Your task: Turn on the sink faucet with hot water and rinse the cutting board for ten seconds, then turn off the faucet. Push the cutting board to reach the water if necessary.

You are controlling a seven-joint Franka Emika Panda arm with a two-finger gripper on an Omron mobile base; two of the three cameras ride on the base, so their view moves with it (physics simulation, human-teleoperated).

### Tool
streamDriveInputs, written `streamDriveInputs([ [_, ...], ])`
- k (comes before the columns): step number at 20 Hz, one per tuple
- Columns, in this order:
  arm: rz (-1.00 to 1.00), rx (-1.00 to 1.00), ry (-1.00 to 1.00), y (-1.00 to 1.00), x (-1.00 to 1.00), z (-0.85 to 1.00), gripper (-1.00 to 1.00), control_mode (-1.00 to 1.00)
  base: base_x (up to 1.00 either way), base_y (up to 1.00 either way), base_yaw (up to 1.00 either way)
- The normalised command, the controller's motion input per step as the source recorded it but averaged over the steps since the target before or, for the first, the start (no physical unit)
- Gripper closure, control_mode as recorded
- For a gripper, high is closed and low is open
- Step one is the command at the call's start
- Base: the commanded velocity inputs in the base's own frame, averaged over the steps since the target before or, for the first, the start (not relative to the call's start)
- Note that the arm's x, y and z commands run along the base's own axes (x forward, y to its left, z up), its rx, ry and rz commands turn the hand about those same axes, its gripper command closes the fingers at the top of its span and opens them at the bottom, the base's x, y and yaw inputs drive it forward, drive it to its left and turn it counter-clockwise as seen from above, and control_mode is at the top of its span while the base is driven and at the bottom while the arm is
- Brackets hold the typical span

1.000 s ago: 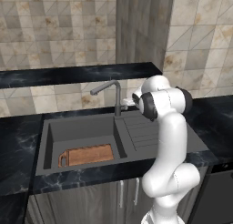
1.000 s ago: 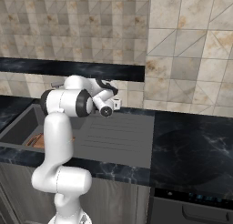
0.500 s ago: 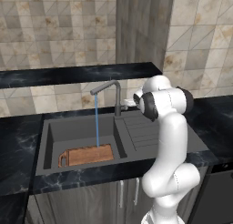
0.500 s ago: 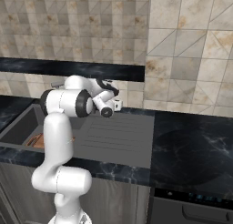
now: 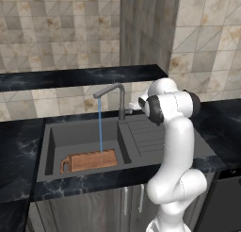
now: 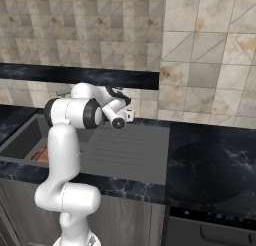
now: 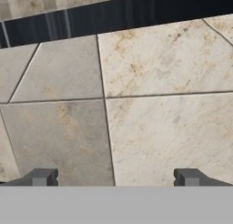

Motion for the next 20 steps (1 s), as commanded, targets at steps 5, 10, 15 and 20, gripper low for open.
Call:
streamDriveInputs([
  [5,0.02,0.0,0.0,-0.6,0.0,-0.14,-1.0,-1.0,0.0,0.0,0.0],
  [10,0.0,0.0,0.0,-0.44,-0.05,-0.03,-1.0,-1.0,0.0,0.0,0.0],
  [15,0.0,0.0,0.05,-0.24,-0.16,0.0,-1.0,-1.0,0.0,0.0,0.0],
  [20,0.0,0.0,0.1,-0.11,-0.03,0.0,-1.0,-1.0,0.0,0.0,0.0],
])
